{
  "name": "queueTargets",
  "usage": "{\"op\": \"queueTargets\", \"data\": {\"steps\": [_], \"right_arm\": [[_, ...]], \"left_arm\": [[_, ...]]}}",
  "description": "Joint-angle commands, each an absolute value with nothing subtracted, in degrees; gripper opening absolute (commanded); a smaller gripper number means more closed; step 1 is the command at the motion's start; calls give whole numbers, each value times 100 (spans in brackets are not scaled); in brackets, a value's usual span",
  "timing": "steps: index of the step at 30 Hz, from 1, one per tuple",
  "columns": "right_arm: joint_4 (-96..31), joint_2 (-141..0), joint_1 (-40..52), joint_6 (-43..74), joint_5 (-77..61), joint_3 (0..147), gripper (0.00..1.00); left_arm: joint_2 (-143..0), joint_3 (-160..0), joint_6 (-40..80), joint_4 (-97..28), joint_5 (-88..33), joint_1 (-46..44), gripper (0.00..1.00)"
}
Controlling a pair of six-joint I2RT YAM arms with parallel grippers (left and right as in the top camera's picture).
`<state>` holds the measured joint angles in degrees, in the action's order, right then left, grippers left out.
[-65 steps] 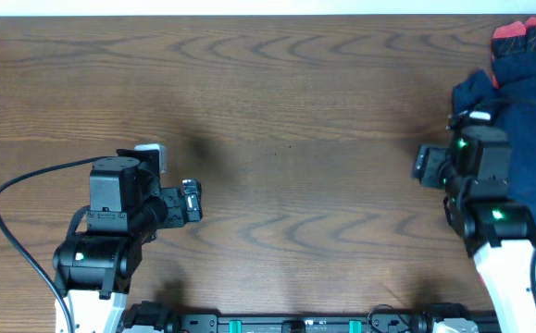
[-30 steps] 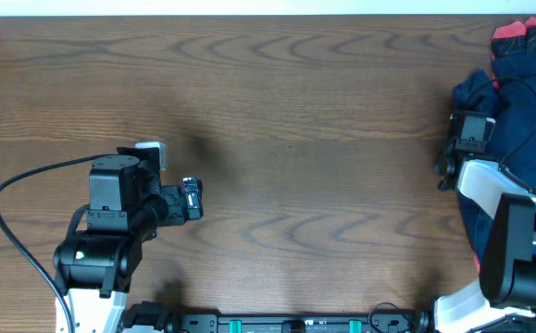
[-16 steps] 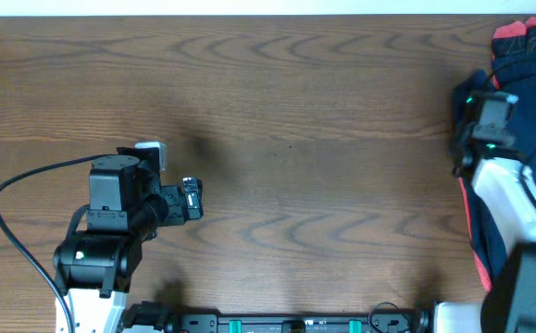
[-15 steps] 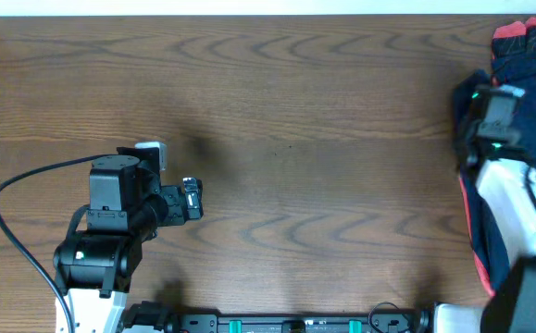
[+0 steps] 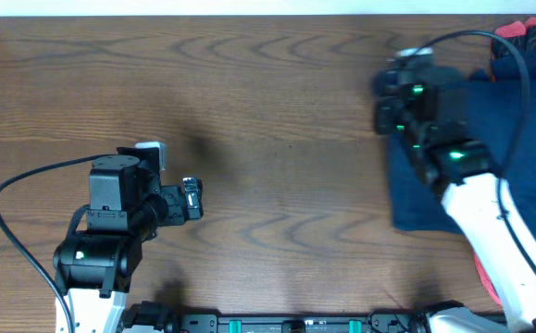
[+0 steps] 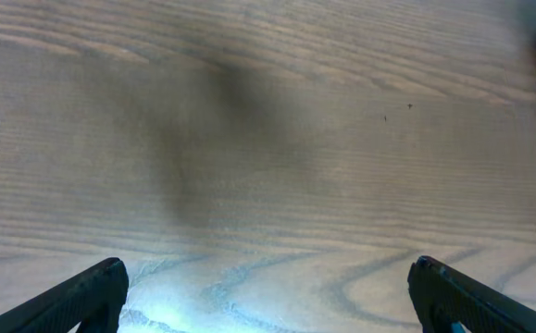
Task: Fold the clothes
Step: 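Grasp the navy garment from the right pile with the right gripper, drag left, then grasp the garment's left edge with the left gripper and pull it leftward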
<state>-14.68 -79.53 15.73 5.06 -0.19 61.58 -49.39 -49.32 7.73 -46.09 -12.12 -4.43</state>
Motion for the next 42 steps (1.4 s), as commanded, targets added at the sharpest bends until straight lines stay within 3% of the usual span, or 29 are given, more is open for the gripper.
{"op": "queueTargets", "data": {"steps": [1,4,8,10,14,16,23,30,42], "right_arm": [[-939,-8355,2123,692,-384,6191,1],[-294,-8840,2519,939,-325,6193,3],[174,-9393,2792,941,-86,6193,20],[233,-9494,2818,941,401,6193,41],[102,-9192,2711,913,1531,6226,71],[-110,-8796,2571,910,2053,6263,79],[-2097,-7349,1479,1020,2591,6283,81],[-4156,-7028,242,1881,2497,6281,96],[-4816,-7039,-305,1929,2032,6281,99]], "left_arm": [[-4936,-5033,827,-4600,-1291,-419,98],[-4936,-5033,827,-4598,-1291,-419,98],[-4936,-5033,827,-4595,-1288,-419,98],[-4936,-5033,827,-4598,-1288,-419,98],[-4936,-5033,827,-4587,-1288,-419,98],[-4936,-5033,827,-4525,-1291,-419,98],[-5094,-5030,829,-4080,-2058,-432,98],[-6165,-5030,1247,-3511,-2958,-1059,98],[-8674,-5030,2941,-1420,-2958,-3487,98]]}}
